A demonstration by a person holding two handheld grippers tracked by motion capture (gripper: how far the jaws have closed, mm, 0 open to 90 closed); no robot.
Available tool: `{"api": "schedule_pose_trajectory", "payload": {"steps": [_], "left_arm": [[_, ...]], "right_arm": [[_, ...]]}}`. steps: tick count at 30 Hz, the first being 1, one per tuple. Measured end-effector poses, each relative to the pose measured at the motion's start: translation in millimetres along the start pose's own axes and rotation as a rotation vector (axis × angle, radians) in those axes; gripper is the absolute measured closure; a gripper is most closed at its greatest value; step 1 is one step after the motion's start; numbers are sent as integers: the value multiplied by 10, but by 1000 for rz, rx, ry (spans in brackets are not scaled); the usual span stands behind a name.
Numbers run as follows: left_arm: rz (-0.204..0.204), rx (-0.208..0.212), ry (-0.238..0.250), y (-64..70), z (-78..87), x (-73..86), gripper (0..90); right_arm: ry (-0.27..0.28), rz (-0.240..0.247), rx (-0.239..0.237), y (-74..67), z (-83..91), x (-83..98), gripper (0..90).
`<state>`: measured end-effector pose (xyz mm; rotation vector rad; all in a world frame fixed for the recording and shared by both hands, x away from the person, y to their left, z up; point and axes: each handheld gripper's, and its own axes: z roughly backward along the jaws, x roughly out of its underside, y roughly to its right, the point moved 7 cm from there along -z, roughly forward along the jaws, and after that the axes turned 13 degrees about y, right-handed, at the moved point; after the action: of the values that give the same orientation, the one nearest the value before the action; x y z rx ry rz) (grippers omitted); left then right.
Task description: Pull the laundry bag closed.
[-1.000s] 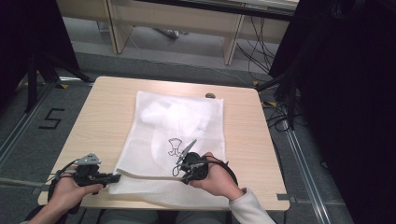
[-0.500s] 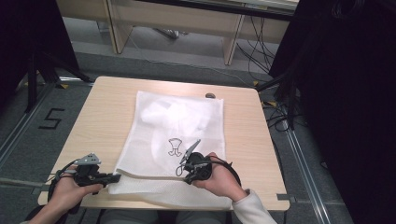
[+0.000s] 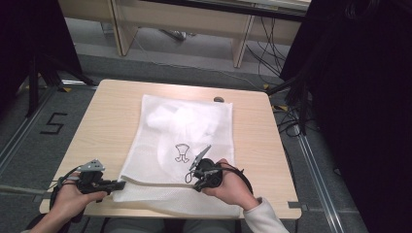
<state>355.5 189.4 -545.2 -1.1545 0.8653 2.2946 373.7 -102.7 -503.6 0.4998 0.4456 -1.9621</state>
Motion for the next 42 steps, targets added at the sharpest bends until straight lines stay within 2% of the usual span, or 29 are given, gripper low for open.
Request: {"api": "schedule_pose_trajectory", "payload": {"steps": [5, 8, 13, 14, 16, 18, 19, 21, 25, 28, 29, 30, 42], "left_arm": [[2, -2, 0, -2, 2, 1, 853], [1, 0, 2, 1, 0, -1, 852], [2, 1, 2, 2, 0, 0, 853], [2, 0, 1, 0, 3, 0, 853], [1, -2, 2, 1, 2, -1, 852], [-5, 2, -5, -6, 8, 2, 853], [0, -2, -1, -2, 3, 0, 853], [2, -1, 0, 0, 2, 0, 853], [2, -3, 0, -1, 1, 1, 853], [1, -3, -1, -2, 3, 1, 853], [1, -3, -1, -2, 2, 1, 853], [1, -3, 0, -3, 2, 1, 853], [0, -4, -2, -5, 3, 2, 853]], "right_arm": [[-5, 0, 13, 19, 15, 26, 822], [1, -12, 3, 11, 26, 33, 822], [4, -11, 12, 16, 24, 39, 822], [0, 1, 19, 31, 25, 44, 822], [4, -7, 7, 14, 32, 40, 822], [-6, -17, 19, 19, 48, 54, 822], [1, -14, 7, 20, 47, 55, 822], [-4, -16, 20, 38, 58, 74, 822], [2, -24, 10, 39, 71, 95, 822], [0, -21, 21, 56, 84, 112, 822], [-3, -35, 21, 47, 92, 120, 822], [4, -23, 16, 58, 91, 121, 822], [0, -36, 25, 75, 121, 161, 822]]}}
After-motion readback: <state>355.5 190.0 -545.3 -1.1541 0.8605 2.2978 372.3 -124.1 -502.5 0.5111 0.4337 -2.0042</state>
